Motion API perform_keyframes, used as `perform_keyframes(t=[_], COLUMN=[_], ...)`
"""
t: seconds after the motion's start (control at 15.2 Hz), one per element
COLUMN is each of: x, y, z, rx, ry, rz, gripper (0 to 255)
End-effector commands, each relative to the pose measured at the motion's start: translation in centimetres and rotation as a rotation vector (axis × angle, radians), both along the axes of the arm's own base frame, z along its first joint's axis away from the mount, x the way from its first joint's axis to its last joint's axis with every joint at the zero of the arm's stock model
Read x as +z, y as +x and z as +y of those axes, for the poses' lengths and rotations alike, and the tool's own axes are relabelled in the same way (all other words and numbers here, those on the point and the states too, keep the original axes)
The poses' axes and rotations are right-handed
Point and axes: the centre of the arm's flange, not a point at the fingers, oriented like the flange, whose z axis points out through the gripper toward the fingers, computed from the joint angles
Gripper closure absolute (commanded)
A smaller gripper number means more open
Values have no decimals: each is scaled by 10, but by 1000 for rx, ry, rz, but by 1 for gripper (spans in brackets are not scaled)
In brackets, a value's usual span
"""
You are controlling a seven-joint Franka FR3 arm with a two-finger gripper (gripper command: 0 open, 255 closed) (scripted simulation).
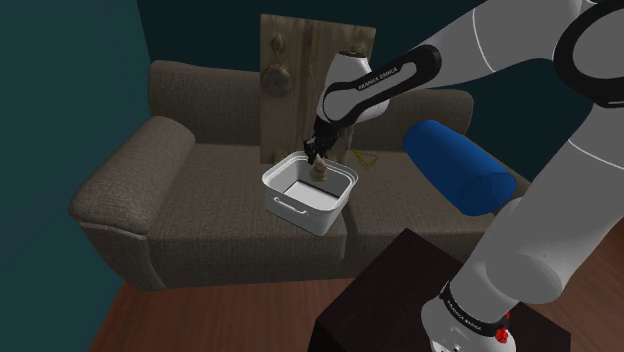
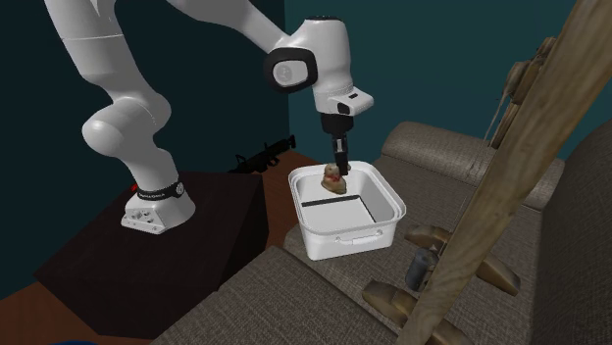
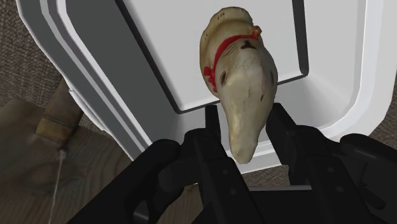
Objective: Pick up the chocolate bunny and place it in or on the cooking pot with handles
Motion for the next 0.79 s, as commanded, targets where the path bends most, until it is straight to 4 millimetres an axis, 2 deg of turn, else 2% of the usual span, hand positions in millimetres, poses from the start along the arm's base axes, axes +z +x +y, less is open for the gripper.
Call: perform_keyframes(t=[0.0, 0.33, 0.59, 0.73], x=[0, 0, 49, 49], y=[0, 0, -10, -10], z=[0, 0, 0, 0], rx=[0, 0, 0, 0], ry=[0, 0, 0, 0], rz=[0, 0, 0, 0], gripper=[0, 0, 0, 0])
